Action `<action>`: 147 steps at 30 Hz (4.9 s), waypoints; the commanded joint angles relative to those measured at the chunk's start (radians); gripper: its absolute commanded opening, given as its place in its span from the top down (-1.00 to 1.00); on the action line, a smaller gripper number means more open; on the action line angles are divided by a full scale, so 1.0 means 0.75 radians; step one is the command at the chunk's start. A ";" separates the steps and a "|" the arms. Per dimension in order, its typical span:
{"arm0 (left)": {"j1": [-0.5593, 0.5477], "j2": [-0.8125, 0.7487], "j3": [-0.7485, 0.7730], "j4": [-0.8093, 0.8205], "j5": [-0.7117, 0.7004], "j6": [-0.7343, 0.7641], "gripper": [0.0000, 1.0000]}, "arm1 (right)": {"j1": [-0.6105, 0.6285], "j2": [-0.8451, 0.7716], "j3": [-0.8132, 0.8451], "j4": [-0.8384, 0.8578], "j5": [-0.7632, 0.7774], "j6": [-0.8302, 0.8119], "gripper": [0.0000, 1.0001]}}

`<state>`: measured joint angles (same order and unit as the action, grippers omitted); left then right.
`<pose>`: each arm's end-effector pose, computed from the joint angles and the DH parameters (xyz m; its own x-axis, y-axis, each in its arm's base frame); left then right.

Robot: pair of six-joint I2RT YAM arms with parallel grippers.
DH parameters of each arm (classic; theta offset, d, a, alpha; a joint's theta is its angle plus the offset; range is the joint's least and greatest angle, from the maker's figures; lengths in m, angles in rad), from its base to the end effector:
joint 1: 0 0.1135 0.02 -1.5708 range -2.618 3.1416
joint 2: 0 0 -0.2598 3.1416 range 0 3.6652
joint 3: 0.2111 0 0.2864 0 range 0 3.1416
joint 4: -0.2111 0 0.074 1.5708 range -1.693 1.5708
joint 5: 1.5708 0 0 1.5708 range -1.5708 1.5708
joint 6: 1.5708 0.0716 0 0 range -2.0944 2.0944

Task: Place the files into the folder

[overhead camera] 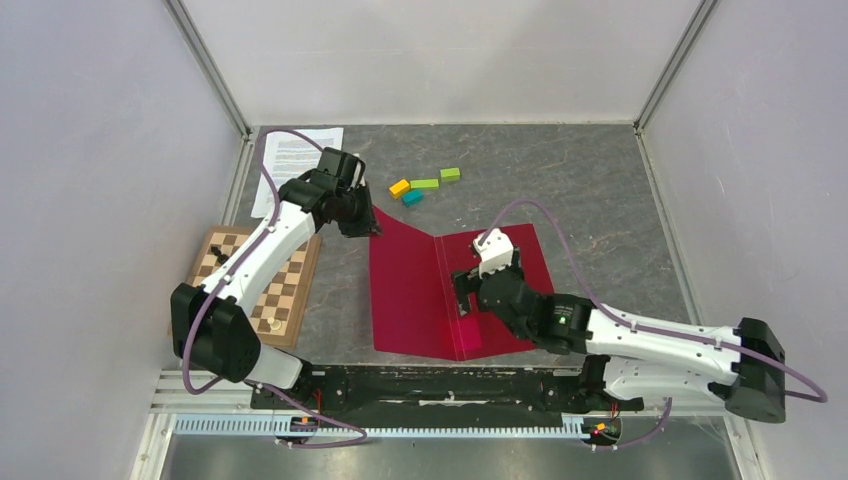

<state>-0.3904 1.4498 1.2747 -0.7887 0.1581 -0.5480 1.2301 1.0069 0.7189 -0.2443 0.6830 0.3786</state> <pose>0.3262 -0.1464 0.2629 -0.8874 -0.1911 -0.4195 -0.0040 0.9132 -0.4076 0.1356 0.2472 0.2453 -0.3606 -0.1592 -0.9190 -0.4478 0.8939 0.0209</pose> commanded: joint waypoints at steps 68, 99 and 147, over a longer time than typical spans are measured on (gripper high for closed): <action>-0.377 -0.135 -0.873 0.426 -0.484 -0.703 0.95 | -0.287 0.550 0.036 0.104 -0.524 0.154 0.18; -0.437 -0.151 -0.940 0.386 -0.536 -0.899 0.95 | -0.130 0.651 0.148 0.004 -0.340 0.205 0.50; -0.437 -0.023 -0.928 0.344 -0.520 -0.939 0.95 | -0.098 0.806 0.056 -0.130 -0.222 0.301 0.94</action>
<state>-0.7151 1.3605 0.6235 -0.4377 -0.2001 -1.2278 1.1629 1.5871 0.8150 -0.2806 0.5003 0.5804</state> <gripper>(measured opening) 0.032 0.033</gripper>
